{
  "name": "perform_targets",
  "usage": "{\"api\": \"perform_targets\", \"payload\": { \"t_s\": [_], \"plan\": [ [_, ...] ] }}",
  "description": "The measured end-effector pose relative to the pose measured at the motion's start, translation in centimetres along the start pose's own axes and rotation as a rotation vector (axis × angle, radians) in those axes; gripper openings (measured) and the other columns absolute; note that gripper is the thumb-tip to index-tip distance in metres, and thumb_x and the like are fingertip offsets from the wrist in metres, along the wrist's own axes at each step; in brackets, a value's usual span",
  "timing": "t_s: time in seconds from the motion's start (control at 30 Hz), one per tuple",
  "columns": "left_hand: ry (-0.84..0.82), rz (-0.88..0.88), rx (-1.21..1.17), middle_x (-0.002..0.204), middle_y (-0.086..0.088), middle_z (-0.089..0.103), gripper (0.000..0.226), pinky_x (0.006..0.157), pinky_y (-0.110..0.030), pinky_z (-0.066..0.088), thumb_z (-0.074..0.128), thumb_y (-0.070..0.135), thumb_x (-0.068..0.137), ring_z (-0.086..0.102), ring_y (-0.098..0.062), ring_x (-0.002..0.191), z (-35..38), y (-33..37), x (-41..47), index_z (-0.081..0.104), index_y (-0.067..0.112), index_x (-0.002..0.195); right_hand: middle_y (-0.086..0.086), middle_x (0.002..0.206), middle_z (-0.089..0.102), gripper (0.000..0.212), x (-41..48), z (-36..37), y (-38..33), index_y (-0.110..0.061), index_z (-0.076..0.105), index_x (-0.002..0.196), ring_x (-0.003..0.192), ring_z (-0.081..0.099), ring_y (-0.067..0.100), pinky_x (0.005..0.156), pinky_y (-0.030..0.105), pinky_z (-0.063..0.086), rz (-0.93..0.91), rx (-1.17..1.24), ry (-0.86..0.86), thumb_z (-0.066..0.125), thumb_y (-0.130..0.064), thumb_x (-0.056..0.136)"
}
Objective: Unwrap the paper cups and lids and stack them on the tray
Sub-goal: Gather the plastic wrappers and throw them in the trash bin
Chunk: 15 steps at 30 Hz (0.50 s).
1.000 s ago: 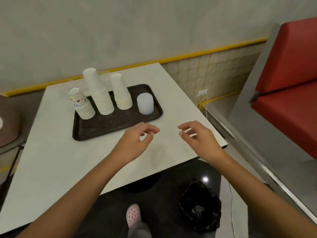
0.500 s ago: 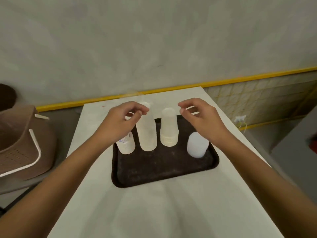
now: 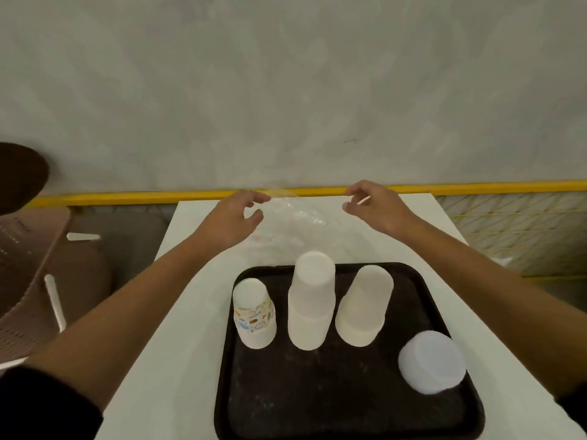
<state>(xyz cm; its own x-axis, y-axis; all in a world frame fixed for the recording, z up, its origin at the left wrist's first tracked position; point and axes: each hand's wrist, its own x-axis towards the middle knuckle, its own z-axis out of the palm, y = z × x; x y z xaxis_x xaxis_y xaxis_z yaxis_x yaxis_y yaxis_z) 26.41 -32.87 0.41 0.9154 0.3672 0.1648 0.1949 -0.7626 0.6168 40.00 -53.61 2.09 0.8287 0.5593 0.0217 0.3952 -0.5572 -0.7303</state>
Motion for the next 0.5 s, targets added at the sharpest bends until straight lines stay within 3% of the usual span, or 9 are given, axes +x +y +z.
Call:
{"api": "perform_targets", "payload": {
  "t_s": [0.17, 0.33, 0.5],
  "plan": [
    [-0.092, -0.067, 0.106, 0.134, 0.0, 0.05, 0.032, 0.094, -0.023, 0.034, 0.048, 0.018, 0.095, 0.047, -0.016, 0.12, 2.7, -3.1, 4.8, 0.053, 0.02, 0.126, 0.016, 0.143, 0.037, 0.069, 6.7, 4.0, 4.6, -0.01, 0.027, 0.141, 0.128, 0.042, 0.03, 0.099, 0.035, 0.038, 0.302, -0.066, -0.185, 0.062, -0.035, 0.087],
    [-0.154, -0.155, 0.13, 0.136, -0.002, 0.048, 0.034, 0.094, -0.023, 0.033, 0.047, 0.02, 0.095, 0.046, -0.019, 0.123, 4.9, -5.6, 8.7, 0.051, 0.02, 0.129, 0.017, 0.149, 0.024, 0.085, 11.6, 7.2, 8.2, -0.002, 0.01, 0.145, 0.133, 0.033, 0.034, 0.102, 0.038, 0.042, 0.504, -0.091, -0.22, 0.06, -0.039, 0.087],
    [-0.179, -0.215, 0.147, 0.136, -0.003, 0.049, 0.033, 0.094, -0.024, 0.036, 0.047, 0.02, 0.095, 0.048, -0.02, 0.121, 6.6, -7.7, 11.7, 0.052, 0.018, 0.128, 0.019, 0.141, 0.027, 0.083, 14.6, 9.9, 11.0, 0.001, 0.02, 0.14, 0.13, 0.035, 0.034, 0.103, 0.038, 0.036, 0.51, -0.262, -0.149, 0.061, -0.045, 0.085]
  ]
}}
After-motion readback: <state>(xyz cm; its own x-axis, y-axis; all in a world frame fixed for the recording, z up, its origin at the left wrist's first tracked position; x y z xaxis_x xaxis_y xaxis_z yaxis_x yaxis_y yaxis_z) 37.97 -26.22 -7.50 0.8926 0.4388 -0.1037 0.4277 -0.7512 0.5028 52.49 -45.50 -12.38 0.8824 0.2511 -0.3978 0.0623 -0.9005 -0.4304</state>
